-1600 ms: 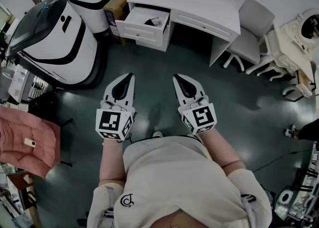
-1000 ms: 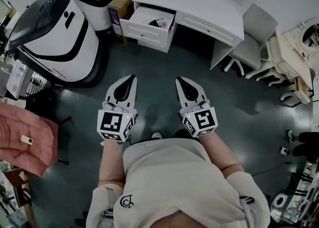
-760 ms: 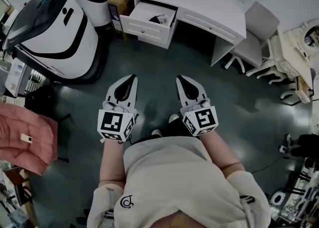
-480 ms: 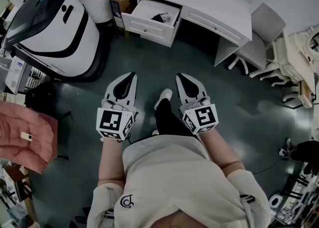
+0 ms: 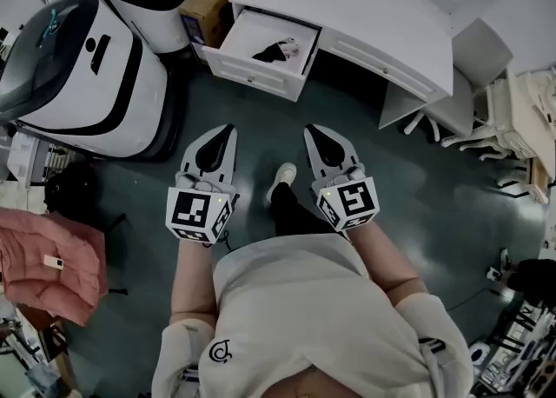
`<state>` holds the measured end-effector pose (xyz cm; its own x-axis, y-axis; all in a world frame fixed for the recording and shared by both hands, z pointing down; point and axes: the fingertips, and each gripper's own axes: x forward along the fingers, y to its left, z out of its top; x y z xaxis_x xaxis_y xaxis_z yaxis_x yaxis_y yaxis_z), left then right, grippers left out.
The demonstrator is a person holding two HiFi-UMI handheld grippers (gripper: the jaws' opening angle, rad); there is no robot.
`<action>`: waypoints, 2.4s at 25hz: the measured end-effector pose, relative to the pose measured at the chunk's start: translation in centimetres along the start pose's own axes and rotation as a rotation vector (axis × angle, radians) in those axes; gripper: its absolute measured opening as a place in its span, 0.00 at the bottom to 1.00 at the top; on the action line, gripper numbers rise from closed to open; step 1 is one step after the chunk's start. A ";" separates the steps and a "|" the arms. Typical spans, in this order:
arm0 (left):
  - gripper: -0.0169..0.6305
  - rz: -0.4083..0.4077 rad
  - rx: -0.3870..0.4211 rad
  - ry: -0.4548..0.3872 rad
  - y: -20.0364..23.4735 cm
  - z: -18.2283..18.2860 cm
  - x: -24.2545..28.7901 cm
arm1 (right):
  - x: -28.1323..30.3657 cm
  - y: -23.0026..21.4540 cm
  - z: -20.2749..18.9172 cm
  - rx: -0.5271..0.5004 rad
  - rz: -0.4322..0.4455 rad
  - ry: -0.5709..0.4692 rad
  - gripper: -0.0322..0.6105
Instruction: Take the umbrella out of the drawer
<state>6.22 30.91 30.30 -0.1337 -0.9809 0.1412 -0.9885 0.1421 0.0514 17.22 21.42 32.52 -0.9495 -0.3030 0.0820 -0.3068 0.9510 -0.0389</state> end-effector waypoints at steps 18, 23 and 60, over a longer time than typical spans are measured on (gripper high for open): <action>0.05 -0.105 0.061 0.069 7.6 3.2 24.3 | 16.7 -17.3 1.6 0.015 -0.099 0.016 0.06; 0.05 -0.153 0.073 0.120 9.3 1.7 28.9 | 18.7 -20.1 0.7 0.018 -0.163 0.046 0.06; 0.35 -0.741 0.143 0.883 13.5 -30.3 50.0 | 31.3 -28.9 -16.3 0.317 -0.615 0.301 0.06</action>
<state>-11.66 -12.16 68.03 0.5209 -0.3756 0.7666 -0.8105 -0.4994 0.3061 -2.55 -14.50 52.39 -0.5556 -0.7004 0.4481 -0.8234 0.5384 -0.1795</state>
